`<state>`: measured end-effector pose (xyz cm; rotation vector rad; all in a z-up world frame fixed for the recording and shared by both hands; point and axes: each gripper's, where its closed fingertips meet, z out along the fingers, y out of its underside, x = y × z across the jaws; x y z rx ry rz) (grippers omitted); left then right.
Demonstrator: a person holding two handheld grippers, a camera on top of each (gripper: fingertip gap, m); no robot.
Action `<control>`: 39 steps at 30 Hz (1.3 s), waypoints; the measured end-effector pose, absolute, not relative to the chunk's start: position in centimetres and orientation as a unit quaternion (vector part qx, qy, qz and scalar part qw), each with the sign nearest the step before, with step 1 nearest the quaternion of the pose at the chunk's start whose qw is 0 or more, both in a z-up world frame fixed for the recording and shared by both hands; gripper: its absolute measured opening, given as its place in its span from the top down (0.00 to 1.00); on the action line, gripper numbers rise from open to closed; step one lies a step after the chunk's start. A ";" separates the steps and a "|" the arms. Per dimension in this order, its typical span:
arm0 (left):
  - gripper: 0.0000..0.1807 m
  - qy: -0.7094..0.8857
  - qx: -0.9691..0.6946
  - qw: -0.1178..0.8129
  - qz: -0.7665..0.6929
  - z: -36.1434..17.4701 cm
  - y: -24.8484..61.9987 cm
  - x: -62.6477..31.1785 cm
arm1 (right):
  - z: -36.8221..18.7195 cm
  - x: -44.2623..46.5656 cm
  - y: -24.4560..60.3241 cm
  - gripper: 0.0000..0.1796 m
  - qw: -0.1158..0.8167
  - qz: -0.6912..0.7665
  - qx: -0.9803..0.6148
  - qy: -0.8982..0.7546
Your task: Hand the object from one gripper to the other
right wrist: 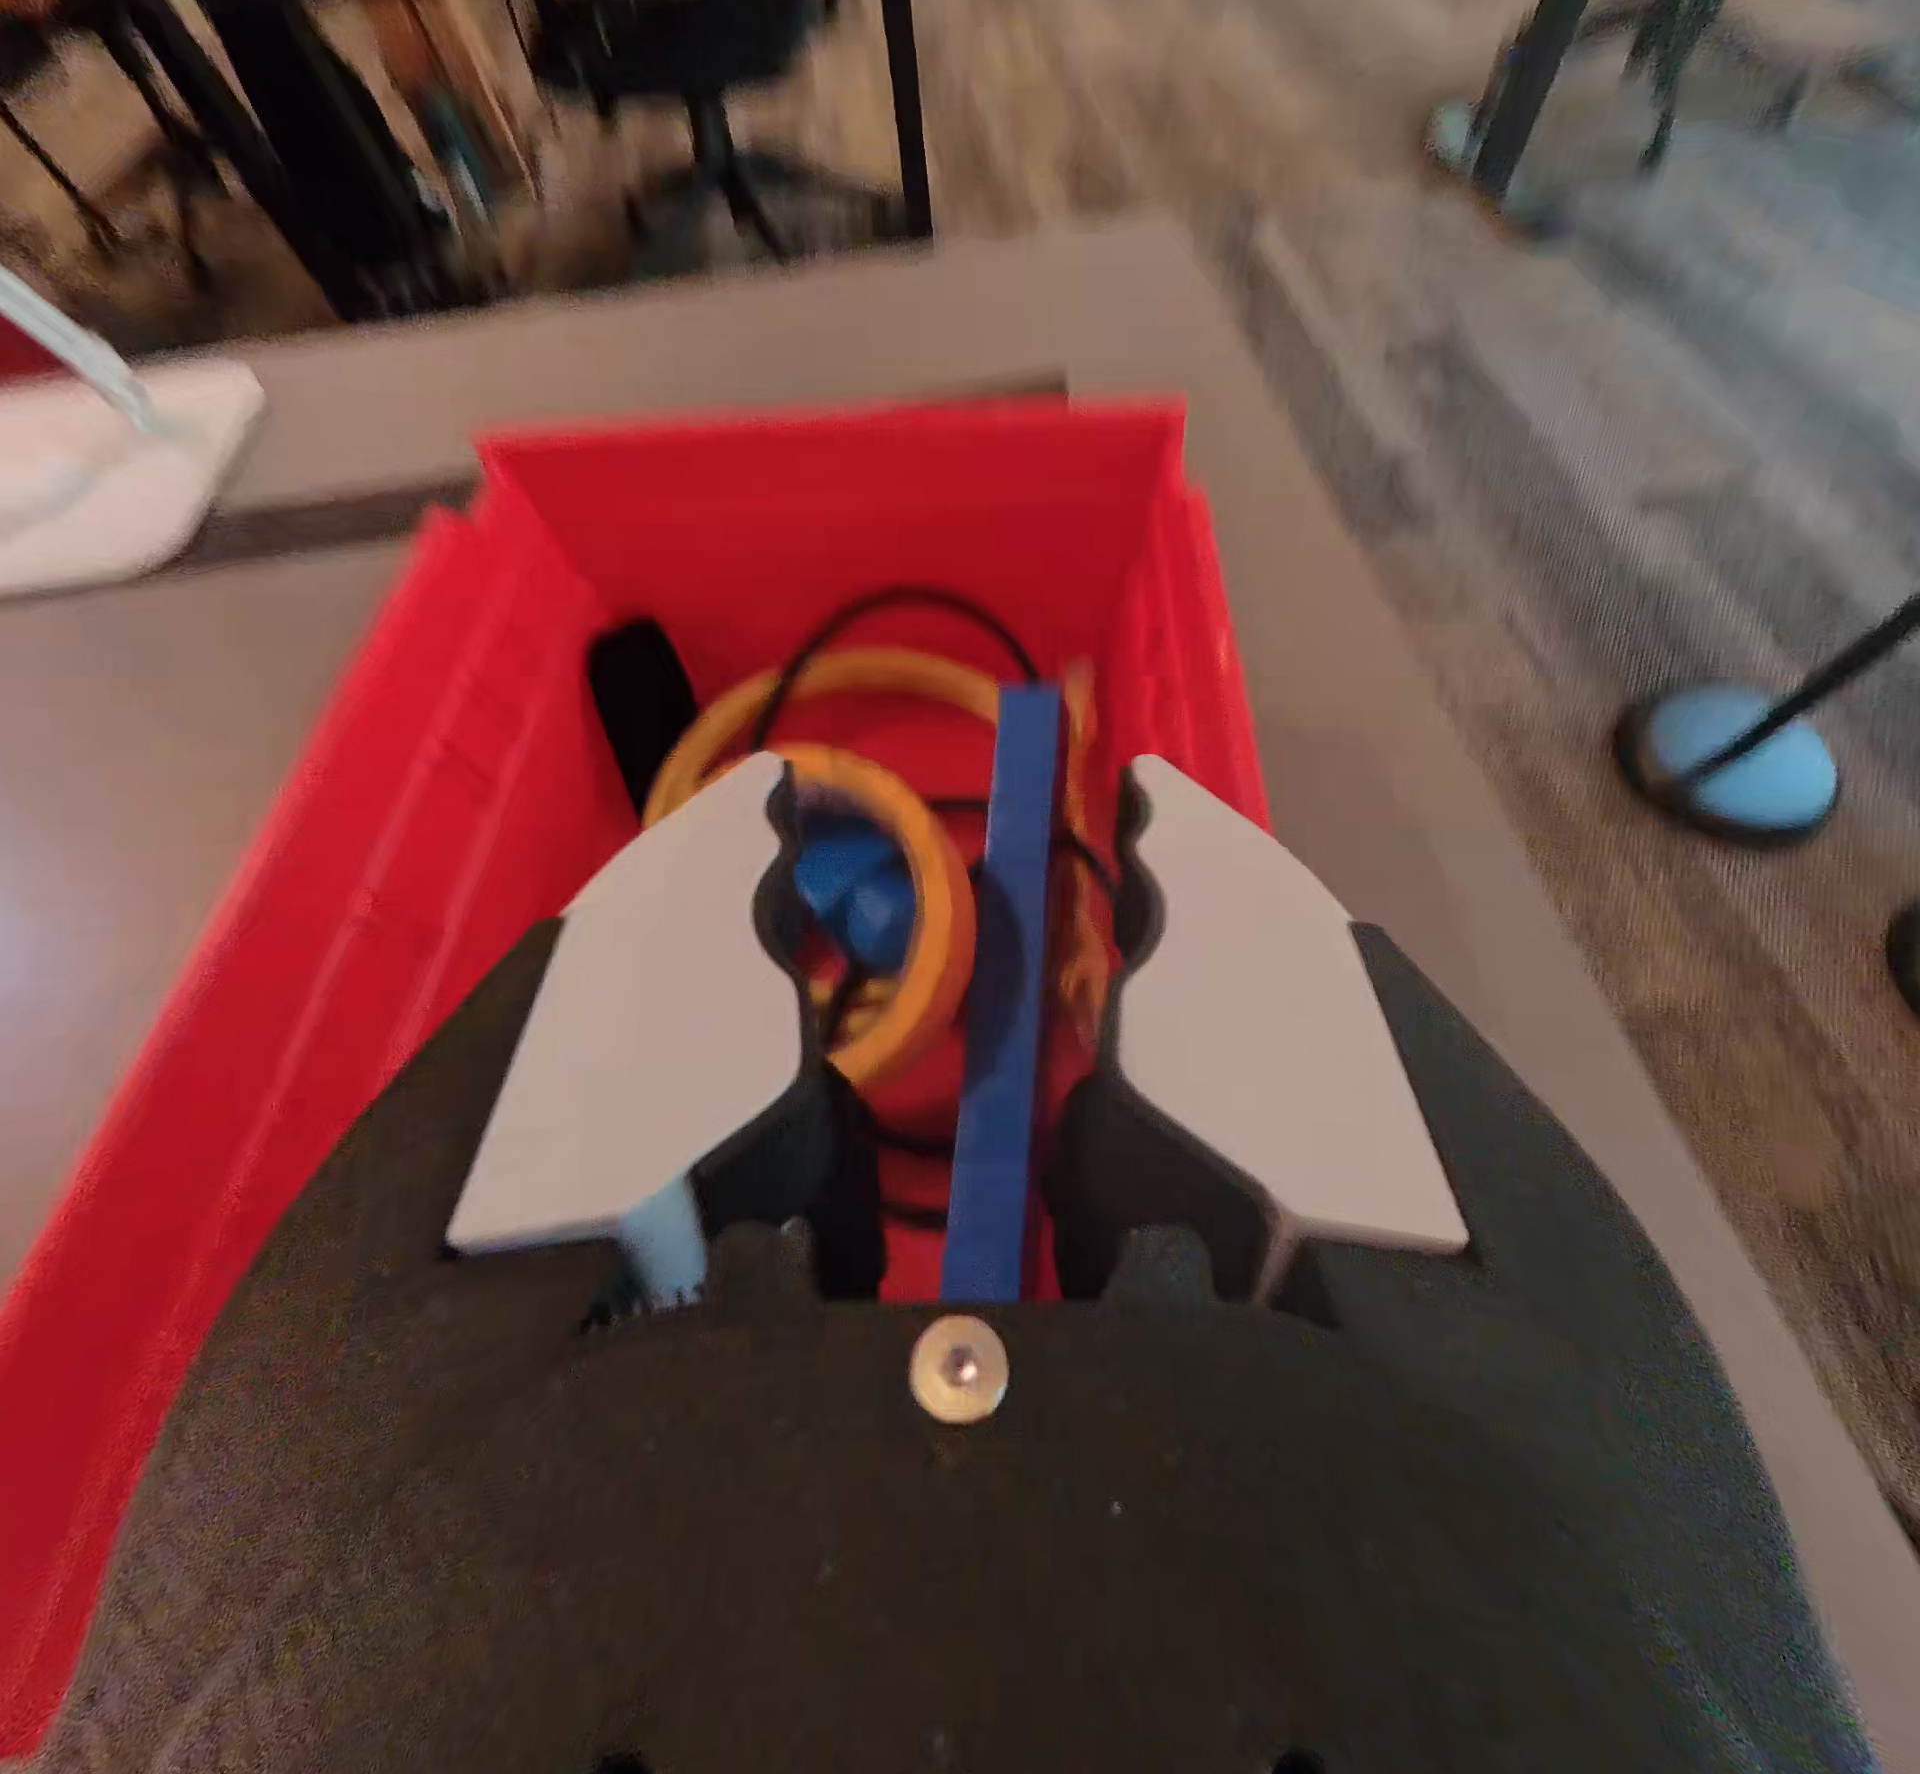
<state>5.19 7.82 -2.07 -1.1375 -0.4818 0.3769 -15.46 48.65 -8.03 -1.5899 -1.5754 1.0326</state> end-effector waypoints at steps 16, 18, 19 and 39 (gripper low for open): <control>0.52 -0.219 -0.523 0.802 0.187 -1.9 7.6 5.0 | 13.1 -3.5 28.9 0.22 0.575 0.712 -0.089 -0.393; 0.52 -0.218 -0.526 0.800 0.191 -1.9 7.6 4.9 | 10.1 -2.9 24.6 0.23 0.565 0.707 -0.049 -0.422; 0.52 -0.218 -0.527 0.799 0.193 -2.0 7.6 4.9 | 8.4 -2.8 22.7 0.24 0.562 0.705 -0.031 -0.431; 0.60 -0.360 -0.702 0.475 0.390 0.5 -13.9 7.3 | -4.6 -3.1 12.0 0.19 0.394 0.657 0.041 -0.642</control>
